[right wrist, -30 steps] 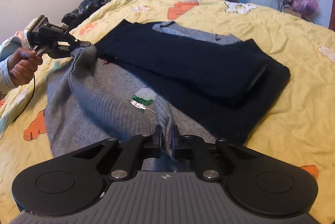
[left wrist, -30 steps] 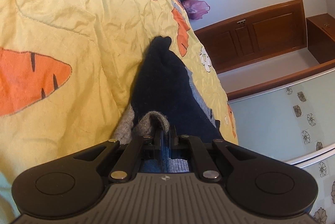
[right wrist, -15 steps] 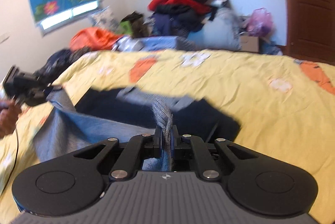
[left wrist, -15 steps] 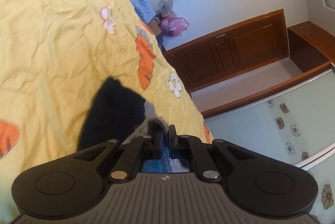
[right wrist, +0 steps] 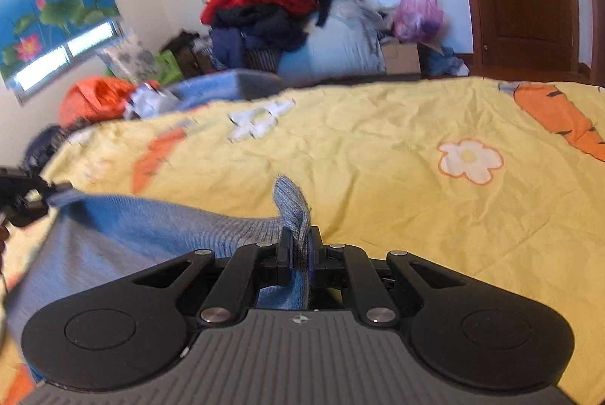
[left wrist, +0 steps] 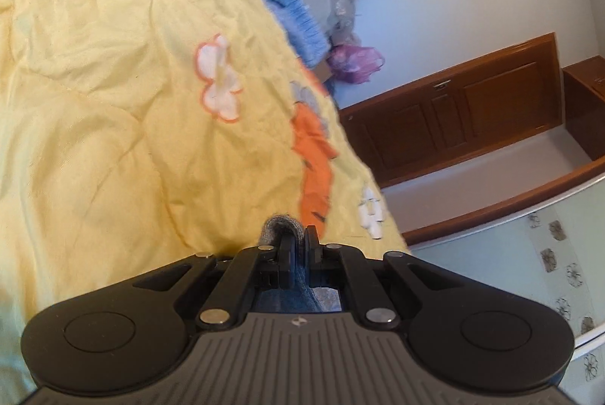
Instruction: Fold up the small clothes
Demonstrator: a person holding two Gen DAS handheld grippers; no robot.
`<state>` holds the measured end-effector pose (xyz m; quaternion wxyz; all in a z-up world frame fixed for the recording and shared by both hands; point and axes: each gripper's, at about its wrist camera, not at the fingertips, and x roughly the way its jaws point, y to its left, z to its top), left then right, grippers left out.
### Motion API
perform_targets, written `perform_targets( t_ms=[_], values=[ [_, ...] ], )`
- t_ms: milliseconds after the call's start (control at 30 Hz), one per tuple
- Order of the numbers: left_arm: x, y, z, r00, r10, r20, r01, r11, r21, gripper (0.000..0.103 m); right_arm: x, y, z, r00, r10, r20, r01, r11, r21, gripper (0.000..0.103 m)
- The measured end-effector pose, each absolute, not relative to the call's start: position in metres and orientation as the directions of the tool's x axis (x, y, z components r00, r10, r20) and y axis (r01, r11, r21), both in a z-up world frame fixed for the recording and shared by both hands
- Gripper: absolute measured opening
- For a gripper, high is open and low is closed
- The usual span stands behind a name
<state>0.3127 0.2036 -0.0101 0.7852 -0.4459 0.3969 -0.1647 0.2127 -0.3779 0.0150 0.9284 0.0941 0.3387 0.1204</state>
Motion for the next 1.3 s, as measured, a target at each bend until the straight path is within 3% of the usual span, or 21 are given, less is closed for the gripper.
perform_targets(
  t_ms=[33, 67, 133, 200, 233, 267, 433, 533, 767, 1033, 1100, 1167, 1233, 1300],
  values=[
    [0.317, 0.206, -0.019, 0.615, -0.601, -0.51, -0.132, 0.559, -0.819, 0.005, 0.217, -0.376, 0.008, 0.729, 0.279, -0.626, -0.142, 0.955, 0.26, 0.03],
    [0.321, 0.21, -0.027, 0.606, -0.594, -0.529, -0.173, 0.551, -0.816, 0.006, 0.22, -0.375, 0.003, 0.713, 0.256, -0.652, -0.114, 0.961, 0.253, 0.056],
    [0.319, 0.222, -0.037, 0.584, -0.628, -0.514, -0.205, 0.499, -0.842, 0.009, 0.207, -0.375, 0.011, 0.736, 0.233, -0.636, -0.101, 0.966, 0.238, 0.085],
    [0.303, 0.232, -0.025, 0.607, -0.596, -0.525, -0.188, 0.534, -0.824, 0.026, 0.181, -0.376, 0.026, 0.754, 0.262, -0.603, -0.133, 0.959, 0.25, 0.092],
    [0.293, 0.235, -0.014, 0.616, -0.565, -0.549, -0.173, 0.583, -0.794, 0.07, 0.167, -0.377, 0.034, 0.756, 0.263, -0.6, -0.134, 0.959, 0.251, 0.092],
    [0.279, 0.238, -0.004, 0.629, -0.543, -0.556, -0.154, 0.614, -0.774, 0.103, 0.152, -0.379, 0.042, 0.753, 0.273, -0.598, -0.132, 0.954, 0.269, 0.092],
    [0.207, 0.24, 0.01, 0.523, -0.673, -0.523, -0.069, 0.578, -0.813, 0.103, 0.07, -0.396, 0.054, 0.706, 0.407, -0.579, -0.112, 0.872, 0.476, 0.1],
    [0.167, 0.235, -0.007, 0.435, -0.71, -0.554, -0.113, 0.568, -0.816, 0.103, 0.034, -0.403, 0.043, 0.669, 0.459, -0.584, -0.062, 0.818, 0.572, 0.1],
    [0.129, 0.233, -0.021, 0.409, -0.753, -0.516, -0.131, 0.511, -0.85, 0.103, -0.001, -0.408, 0.0, 0.62, 0.584, -0.524, 0.037, 0.645, 0.763, 0.099],
    [0.119, 0.235, -0.016, 0.377, -0.73, -0.57, -0.163, 0.553, -0.817, 0.103, 0.012, -0.385, -0.016, 0.606, 0.634, -0.48, 0.02, 0.591, 0.807, 0.098],
    [0.122, 0.233, -0.016, 0.374, -0.733, -0.567, -0.175, 0.545, -0.82, 0.103, 0.017, -0.377, -0.016, 0.606, 0.631, -0.484, 0.005, 0.606, 0.795, 0.091],
    [0.131, 0.226, -0.012, 0.367, -0.736, -0.569, -0.153, 0.555, -0.817, 0.103, 0.024, -0.366, -0.017, 0.602, 0.629, -0.492, -0.003, 0.618, 0.786, 0.076],
    [0.143, 0.222, -0.01, 0.387, -0.695, -0.606, -0.176, 0.589, -0.789, 0.103, 0.03, -0.359, -0.021, 0.602, 0.632, -0.487, 0.008, 0.605, 0.796, 0.071],
    [0.156, 0.22, -0.014, 0.374, -0.719, -0.586, -0.177, 0.565, -0.806, 0.103, 0.034, -0.352, -0.021, 0.604, 0.635, -0.482, 0.001, 0.604, 0.797, 0.071]
  ],
)
